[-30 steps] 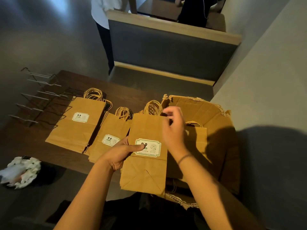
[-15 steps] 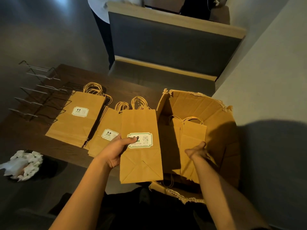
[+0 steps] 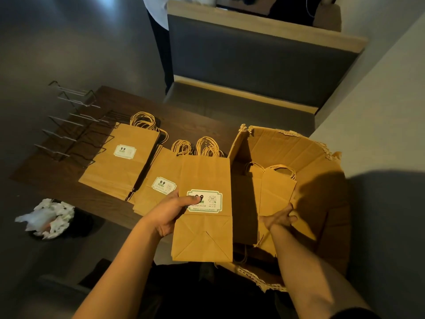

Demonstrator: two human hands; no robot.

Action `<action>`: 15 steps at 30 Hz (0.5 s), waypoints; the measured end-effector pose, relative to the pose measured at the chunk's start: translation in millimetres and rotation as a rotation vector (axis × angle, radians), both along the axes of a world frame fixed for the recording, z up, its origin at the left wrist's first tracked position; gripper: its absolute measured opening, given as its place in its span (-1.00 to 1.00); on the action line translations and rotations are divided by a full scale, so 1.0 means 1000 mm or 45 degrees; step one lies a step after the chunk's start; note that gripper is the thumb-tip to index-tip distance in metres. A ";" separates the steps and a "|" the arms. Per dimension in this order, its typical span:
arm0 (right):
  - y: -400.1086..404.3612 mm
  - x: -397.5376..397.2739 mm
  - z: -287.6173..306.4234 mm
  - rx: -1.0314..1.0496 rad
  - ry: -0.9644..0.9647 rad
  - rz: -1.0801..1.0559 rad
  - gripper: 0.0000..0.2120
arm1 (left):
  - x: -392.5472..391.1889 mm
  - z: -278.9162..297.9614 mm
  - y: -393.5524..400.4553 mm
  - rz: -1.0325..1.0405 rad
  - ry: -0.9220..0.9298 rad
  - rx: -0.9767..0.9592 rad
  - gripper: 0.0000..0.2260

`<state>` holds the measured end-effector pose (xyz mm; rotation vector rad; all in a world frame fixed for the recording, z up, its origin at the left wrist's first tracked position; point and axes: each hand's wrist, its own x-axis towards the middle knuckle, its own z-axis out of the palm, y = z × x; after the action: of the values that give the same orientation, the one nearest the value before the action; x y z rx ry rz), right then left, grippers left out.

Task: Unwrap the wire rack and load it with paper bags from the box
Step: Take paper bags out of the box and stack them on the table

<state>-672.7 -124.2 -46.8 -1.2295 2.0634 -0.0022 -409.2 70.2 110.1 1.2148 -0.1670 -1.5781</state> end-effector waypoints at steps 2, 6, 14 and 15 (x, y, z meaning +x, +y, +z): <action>-0.005 -0.005 -0.001 -0.075 -0.068 -0.088 -0.03 | 0.001 0.002 0.000 -0.003 0.002 0.005 -0.49; -0.031 -0.019 0.001 -0.095 -0.121 -0.098 -0.46 | 0.004 0.006 -0.002 0.016 0.001 0.027 -0.67; -0.045 -0.031 0.114 -0.494 -0.455 0.023 -0.56 | 0.007 0.014 -0.009 0.001 0.035 0.026 -0.54; -0.043 -0.031 0.130 -0.527 -0.460 0.054 -0.49 | 0.006 0.015 -0.010 -0.004 0.041 0.025 -0.52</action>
<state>-703.3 -166.9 82.8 -1.3953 1.7664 -0.6140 -403.2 59.9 125.6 1.2041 -0.1330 -1.6041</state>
